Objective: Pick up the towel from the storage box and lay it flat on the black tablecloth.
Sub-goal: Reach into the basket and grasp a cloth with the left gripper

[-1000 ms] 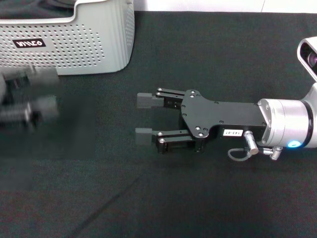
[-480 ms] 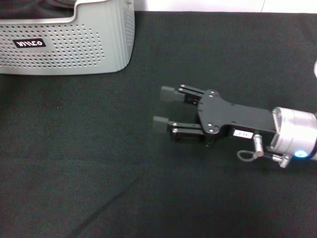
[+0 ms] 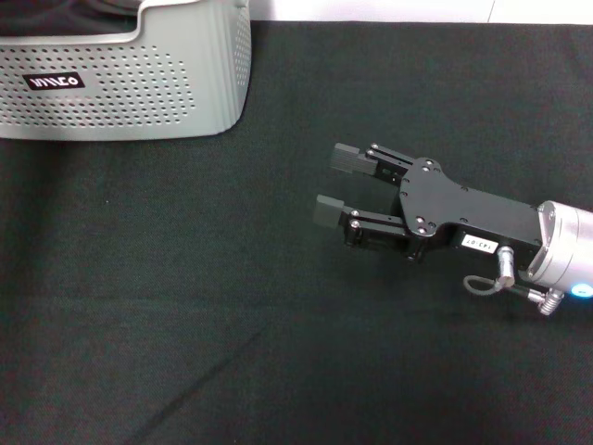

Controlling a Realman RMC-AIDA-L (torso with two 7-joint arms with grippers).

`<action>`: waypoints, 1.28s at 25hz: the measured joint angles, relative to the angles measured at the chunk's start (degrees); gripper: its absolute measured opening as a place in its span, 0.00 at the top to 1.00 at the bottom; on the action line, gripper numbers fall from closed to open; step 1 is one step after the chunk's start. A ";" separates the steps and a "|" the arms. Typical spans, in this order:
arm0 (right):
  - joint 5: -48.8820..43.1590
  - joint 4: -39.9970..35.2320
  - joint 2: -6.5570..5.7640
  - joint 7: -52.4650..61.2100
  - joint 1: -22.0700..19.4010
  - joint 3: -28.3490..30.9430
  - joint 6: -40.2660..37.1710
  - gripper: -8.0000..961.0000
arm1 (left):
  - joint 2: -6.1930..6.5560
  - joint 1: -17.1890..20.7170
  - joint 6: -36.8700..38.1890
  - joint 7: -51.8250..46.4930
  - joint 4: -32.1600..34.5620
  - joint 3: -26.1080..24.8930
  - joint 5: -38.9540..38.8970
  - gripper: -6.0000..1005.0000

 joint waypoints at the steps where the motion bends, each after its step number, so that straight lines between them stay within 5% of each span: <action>1: 0.05 0.01 0.00 0.00 -0.05 0.00 0.01 0.16 | 0.00 -0.16 0.00 0.00 -0.49 0.04 0.52 0.29; 32: 0.25 -0.05 0.23 -0.71 -1.35 1.05 0.55 0.16 | -0.11 -1.82 -4.72 -2.61 -3.71 1.49 2.83 0.32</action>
